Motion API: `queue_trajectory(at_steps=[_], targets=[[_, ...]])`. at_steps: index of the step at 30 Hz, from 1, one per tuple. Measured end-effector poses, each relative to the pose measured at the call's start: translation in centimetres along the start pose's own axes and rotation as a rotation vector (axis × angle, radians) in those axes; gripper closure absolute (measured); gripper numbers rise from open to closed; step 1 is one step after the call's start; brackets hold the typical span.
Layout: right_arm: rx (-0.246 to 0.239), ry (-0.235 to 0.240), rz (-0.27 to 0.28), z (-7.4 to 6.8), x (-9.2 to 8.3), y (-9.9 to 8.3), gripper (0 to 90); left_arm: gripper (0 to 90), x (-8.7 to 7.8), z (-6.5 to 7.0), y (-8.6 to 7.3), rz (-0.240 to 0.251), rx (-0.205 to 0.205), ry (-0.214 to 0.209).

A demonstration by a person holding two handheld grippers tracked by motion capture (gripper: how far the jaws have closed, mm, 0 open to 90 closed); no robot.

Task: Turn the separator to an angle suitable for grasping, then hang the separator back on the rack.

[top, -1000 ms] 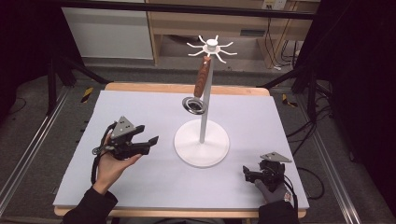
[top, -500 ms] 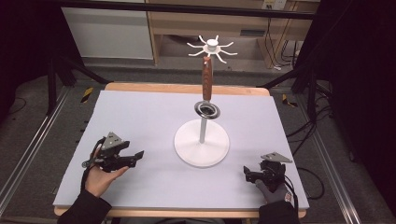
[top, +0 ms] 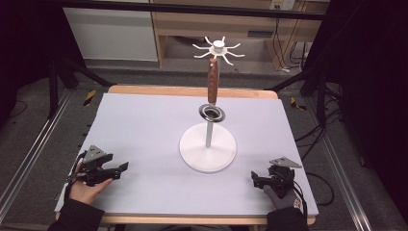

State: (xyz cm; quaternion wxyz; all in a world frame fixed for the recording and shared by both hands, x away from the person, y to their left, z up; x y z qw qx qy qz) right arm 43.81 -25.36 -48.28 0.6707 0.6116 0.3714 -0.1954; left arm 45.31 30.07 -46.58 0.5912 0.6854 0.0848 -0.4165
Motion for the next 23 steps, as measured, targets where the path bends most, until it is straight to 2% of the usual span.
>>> queue_trajectory(at_steps=[3,5,8,14,23], targets=[[-0.003,0.003,0.003,0.0,-0.1,0.0,6.2,26.1,-0.1,-0.6,-0.4,0.001,-0.019,0.009],[-0.011,0.001,0.007,0.1,-0.1,0.0,6.2,25.8,-0.3,-0.9,-0.6,0.001,-0.017,0.014],[0.004,-0.002,0.009,0.3,-0.2,0.0,6.0,25.7,-0.5,-1.3,-0.8,0.015,-0.030,0.020],[0.012,-0.015,0.007,0.8,-0.2,-0.1,5.9,25.4,-0.4,-2.0,-1.2,0.006,-0.022,0.050],[0.010,-0.027,-0.003,1.3,-0.2,-0.2,5.7,25.4,-0.3,-2.8,-1.5,0.001,-0.035,0.080]])
Point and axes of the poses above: each handheld gripper's, and its own axes: x roughly forward along the jaws, y roughly out of its top, z roughly to its right, the point moved 1 cm from there along x, roughly forward along the jaws, and after that the axes turned 5 degrees about -z, right-handed, at the moved point
